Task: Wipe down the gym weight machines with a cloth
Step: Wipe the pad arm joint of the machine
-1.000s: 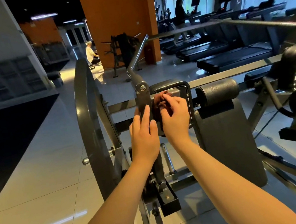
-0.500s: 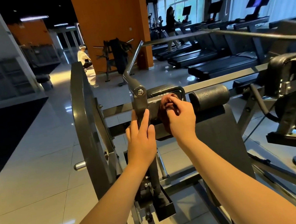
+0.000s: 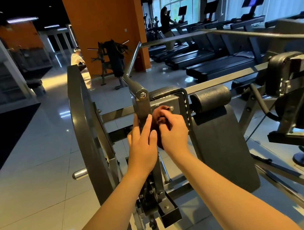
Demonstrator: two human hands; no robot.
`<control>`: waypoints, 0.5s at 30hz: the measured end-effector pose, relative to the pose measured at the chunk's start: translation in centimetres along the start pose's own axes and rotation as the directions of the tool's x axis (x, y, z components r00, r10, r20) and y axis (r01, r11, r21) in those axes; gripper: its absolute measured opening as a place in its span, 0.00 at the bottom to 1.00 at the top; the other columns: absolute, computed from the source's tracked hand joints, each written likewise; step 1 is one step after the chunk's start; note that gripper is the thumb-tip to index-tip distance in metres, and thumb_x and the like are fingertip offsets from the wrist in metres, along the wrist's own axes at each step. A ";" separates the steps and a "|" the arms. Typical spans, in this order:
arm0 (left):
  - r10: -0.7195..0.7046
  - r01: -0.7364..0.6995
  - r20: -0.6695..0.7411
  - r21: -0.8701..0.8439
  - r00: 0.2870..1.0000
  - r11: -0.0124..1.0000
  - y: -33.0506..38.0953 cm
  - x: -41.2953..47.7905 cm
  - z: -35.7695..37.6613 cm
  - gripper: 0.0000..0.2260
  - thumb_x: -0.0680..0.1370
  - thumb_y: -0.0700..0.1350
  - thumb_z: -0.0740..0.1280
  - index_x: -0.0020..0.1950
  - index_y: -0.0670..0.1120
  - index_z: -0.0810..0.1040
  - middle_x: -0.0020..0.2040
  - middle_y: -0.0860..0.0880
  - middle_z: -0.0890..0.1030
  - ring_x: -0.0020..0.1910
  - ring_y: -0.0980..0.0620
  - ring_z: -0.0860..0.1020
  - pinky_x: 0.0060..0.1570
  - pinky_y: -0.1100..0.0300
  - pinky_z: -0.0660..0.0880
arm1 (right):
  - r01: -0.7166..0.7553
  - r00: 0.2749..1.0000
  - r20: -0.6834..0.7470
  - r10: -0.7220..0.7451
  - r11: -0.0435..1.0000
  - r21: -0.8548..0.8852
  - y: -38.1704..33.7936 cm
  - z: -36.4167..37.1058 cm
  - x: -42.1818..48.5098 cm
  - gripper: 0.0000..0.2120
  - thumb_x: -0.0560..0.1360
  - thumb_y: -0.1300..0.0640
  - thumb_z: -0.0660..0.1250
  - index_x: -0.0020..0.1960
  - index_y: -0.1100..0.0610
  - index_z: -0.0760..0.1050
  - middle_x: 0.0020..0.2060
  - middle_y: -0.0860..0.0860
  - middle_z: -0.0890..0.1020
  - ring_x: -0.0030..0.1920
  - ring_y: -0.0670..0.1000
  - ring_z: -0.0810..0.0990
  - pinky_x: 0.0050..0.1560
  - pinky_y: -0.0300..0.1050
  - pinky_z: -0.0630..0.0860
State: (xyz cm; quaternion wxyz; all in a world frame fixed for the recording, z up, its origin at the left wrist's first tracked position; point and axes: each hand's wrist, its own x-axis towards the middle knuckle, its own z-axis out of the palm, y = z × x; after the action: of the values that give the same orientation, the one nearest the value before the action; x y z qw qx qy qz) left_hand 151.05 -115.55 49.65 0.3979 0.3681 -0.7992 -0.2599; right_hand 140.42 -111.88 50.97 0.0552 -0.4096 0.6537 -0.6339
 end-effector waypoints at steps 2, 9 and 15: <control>-0.006 0.006 -0.004 -0.016 1.000 1.000 -0.1 0.1 -0.1 0.21 0.86 0.51 0.54 0.78 0.66 0.55 0.78 0.53 0.61 0.73 0.52 0.58 0.68 0.54 0.61 | 0.051 0.997 0.056 -0.050 0.999 -0.007 0.1 0.6 -0.6 0.18 0.81 0.62 0.64 0.69 0.53 0.76 0.59 0.48 0.75 0.58 0.44 0.75 0.55 0.27 0.70; -0.003 0.004 0.026 -0.006 1.000 1.000 -0.2 -0.3 -0.4 0.22 0.86 0.51 0.54 0.80 0.63 0.56 0.79 0.57 0.57 0.72 0.60 0.55 0.68 0.56 0.58 | -0.044 0.997 -0.055 0.047 0.998 0.040 0.5 -0.8 0.7 0.18 0.80 0.65 0.63 0.67 0.52 0.75 0.62 0.49 0.74 0.59 0.42 0.71 0.54 0.28 0.68; -0.006 0.006 -0.016 -0.001 1.000 1.000 0.2 -0.6 0.4 0.22 0.86 0.52 0.54 0.81 0.60 0.56 0.77 0.55 0.59 0.71 0.61 0.54 0.65 0.61 0.57 | 0.089 0.993 0.083 -0.086 0.996 -0.028 0.5 -0.4 -0.1 0.18 0.79 0.65 0.65 0.67 0.52 0.77 0.60 0.49 0.75 0.59 0.45 0.75 0.57 0.32 0.73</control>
State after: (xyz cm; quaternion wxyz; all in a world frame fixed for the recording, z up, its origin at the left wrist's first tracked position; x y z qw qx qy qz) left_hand 150.84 -114.93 49.30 0.4037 0.3723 -0.7947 -0.2583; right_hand 139.96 -111.58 50.56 0.0477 -0.4642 0.6423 -0.6080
